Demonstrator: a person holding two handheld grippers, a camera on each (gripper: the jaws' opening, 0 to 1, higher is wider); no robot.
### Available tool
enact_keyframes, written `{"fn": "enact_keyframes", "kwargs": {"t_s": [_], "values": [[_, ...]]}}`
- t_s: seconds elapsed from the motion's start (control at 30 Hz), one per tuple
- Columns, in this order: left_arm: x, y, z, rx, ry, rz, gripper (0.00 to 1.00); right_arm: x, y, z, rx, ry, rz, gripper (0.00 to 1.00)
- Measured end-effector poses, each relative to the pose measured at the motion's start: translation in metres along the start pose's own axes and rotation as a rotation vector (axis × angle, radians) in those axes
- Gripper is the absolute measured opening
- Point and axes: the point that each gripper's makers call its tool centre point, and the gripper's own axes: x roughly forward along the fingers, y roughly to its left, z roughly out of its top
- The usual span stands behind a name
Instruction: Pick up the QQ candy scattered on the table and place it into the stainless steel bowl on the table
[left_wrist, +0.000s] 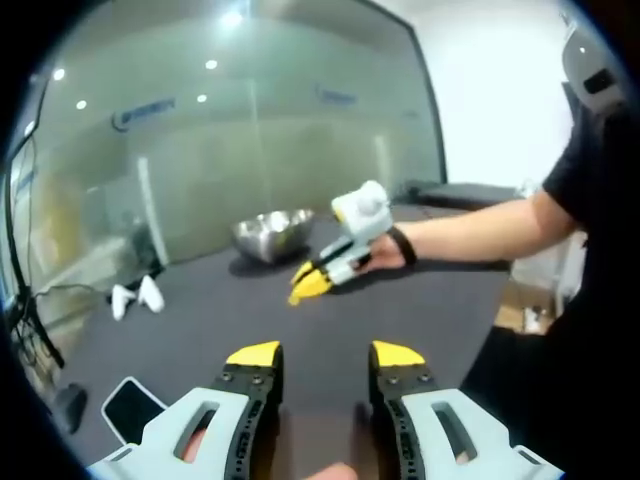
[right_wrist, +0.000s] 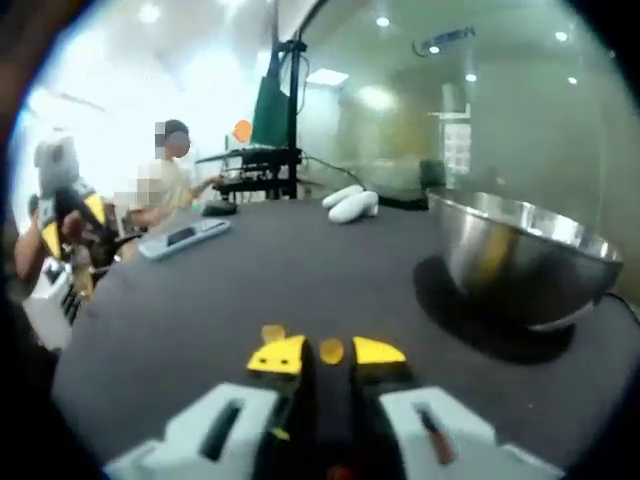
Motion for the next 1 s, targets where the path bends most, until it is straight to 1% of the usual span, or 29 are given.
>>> {"fn": "enact_keyframes", "kwargs": {"t_s": [0.2, 0.4, 0.53, 0.67, 0.73, 0.77, 0.9, 0.97, 1.0], "values": [[0.002, 0.001, -0.002, -0.003, 0.003, 0.0, 0.36, -0.001, 0.0, 0.001, -0.004, -0.009, -0.003, 0.11], [0.003, 0.0, -0.002, 0.003, 0.006, -0.004, 0.36, -0.001, 0.002, 0.002, -0.029, -0.01, -0.009, 0.1], [0.003, 0.001, -0.002, 0.0, 0.006, -0.001, 0.36, -0.006, 0.004, 0.007, -0.038, -0.009, -0.012, 0.09], [0.002, 0.001, -0.002, 0.001, 0.007, 0.0, 0.36, -0.015, -0.001, 0.028, -0.082, -0.05, -0.038, 0.09], [0.002, 0.001, -0.002, 0.002, 0.006, -0.001, 0.36, -0.021, -0.005, 0.042, -0.084, -0.078, -0.047, 0.09], [0.003, 0.0, -0.002, 0.003, 0.006, -0.002, 0.36, -0.024, -0.009, 0.049, -0.088, -0.094, -0.053, 0.09], [0.004, -0.001, -0.001, 0.003, 0.004, -0.005, 0.36, -0.035, -0.025, 0.083, -0.105, -0.169, -0.09, 0.09], [0.004, -0.001, -0.001, 0.005, 0.004, -0.006, 0.36, -0.04, -0.033, 0.096, -0.115, -0.195, -0.121, 0.09], [0.004, -0.001, -0.001, 0.005, 0.004, -0.006, 0.36, -0.043, -0.038, 0.105, -0.106, -0.214, -0.137, 0.09]]}}
